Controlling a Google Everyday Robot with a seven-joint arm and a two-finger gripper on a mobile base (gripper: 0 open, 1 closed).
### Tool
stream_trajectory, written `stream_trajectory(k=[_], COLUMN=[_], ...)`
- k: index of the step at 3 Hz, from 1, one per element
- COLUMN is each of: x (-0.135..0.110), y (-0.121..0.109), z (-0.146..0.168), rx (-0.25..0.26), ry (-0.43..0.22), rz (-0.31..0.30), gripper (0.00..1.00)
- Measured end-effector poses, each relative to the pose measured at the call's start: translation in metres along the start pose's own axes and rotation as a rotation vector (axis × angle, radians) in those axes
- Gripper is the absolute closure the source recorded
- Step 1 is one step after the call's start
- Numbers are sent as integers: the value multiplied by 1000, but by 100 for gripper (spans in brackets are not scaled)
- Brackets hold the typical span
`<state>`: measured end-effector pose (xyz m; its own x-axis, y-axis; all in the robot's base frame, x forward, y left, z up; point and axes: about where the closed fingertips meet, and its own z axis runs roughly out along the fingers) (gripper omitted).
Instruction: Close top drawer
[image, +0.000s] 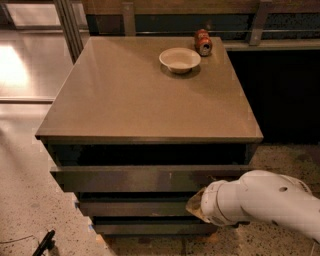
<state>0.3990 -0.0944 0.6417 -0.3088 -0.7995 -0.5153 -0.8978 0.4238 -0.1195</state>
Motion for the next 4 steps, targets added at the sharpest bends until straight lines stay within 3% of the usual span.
stream_trajectory(k=[3, 4], x=[-8, 1], y=[-15, -21], z=[20, 16], rx=[132, 199], ry=[-26, -11], rz=[8, 36], gripper=[100, 100])
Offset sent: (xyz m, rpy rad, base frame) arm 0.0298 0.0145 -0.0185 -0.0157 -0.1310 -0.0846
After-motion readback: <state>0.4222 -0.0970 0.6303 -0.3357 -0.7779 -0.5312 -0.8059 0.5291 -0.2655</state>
